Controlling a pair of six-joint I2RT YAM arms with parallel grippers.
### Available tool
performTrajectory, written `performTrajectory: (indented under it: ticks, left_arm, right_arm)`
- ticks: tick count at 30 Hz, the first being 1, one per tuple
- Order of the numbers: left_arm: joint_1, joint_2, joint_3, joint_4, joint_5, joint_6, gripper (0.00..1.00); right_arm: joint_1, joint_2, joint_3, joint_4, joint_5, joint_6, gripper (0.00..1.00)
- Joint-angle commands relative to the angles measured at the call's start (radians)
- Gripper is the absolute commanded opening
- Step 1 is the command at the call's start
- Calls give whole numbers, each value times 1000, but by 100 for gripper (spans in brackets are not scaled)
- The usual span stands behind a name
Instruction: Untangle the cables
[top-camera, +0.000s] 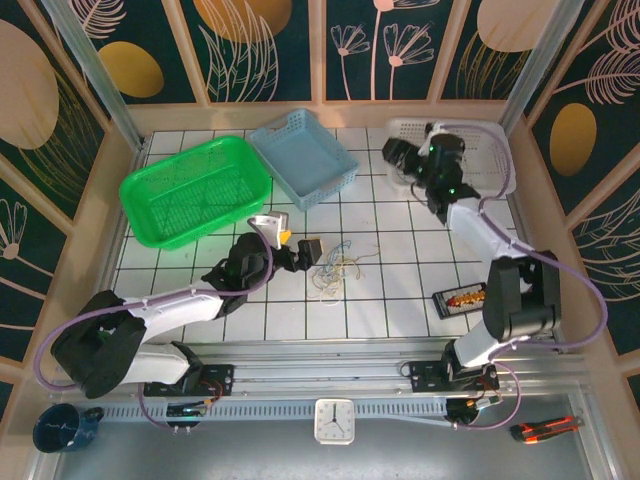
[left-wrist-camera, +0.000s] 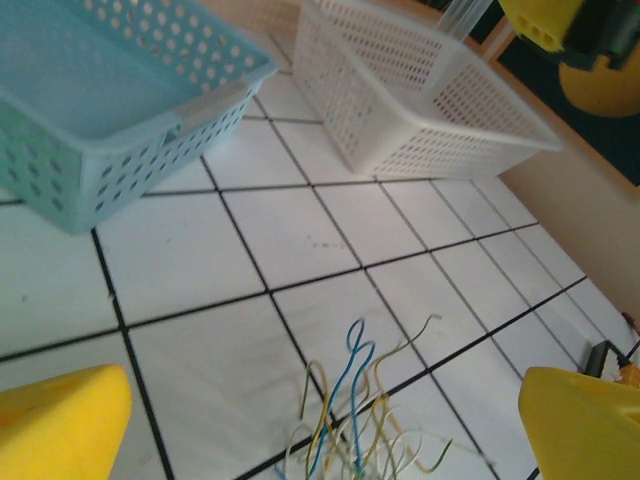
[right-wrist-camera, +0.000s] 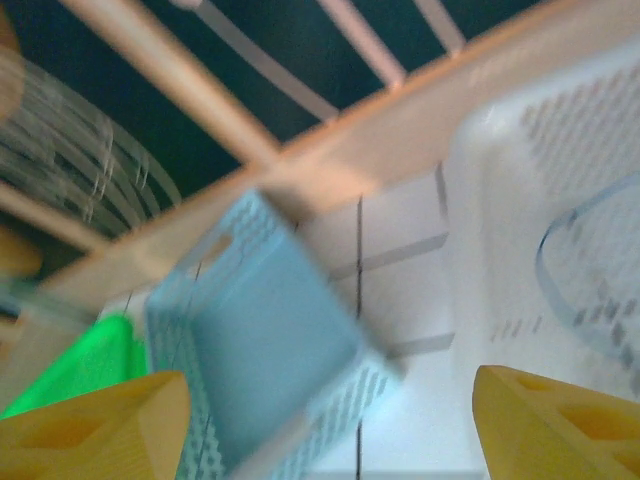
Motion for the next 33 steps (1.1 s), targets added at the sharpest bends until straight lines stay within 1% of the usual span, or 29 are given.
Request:
performTrajectory:
  ticks: [1, 5, 7, 10, 13, 17, 21, 26, 30, 33]
  left_arm:
    - [11, -9, -23, 57, -32, -61, 99]
    - [20, -20, -27, 39, -38, -76, 99]
    - [31, -27, -22, 29, -35, -75, 99]
    - [51, -25, 4, 20, -11, -74, 99]
    - [65, -10, 51, -9, 13, -69, 99]
    - [72, 4, 93, -35, 38, -63, 99]
    - [77, 20, 108, -38, 47, -65, 99]
    - [79, 30, 113, -37, 60, -75, 99]
    - [79, 37, 114, -32, 73, -79, 99]
    - [79, 46, 117, -27, 93, -80, 99]
  right_arm:
    - [62, -118, -161, 3, -40, 21, 74]
    - [147, -252, -334, -55, -1, 14, 75]
    - [204, -314, -413, -87, 46, 9, 76]
    - [271, -376, -497, -128, 149, 11, 79]
    - [307, -406, -555, -132, 199, 13, 80]
    - [335, -378, -572, -132, 237, -2, 80]
    - [342, -325, -566, -110, 269, -11, 80]
    - [344, -235, -537, -70, 273, -37, 78]
    - [342, -172, -508, -42, 302, -55, 73]
    - [337, -132, -487, -29, 335, -65, 65]
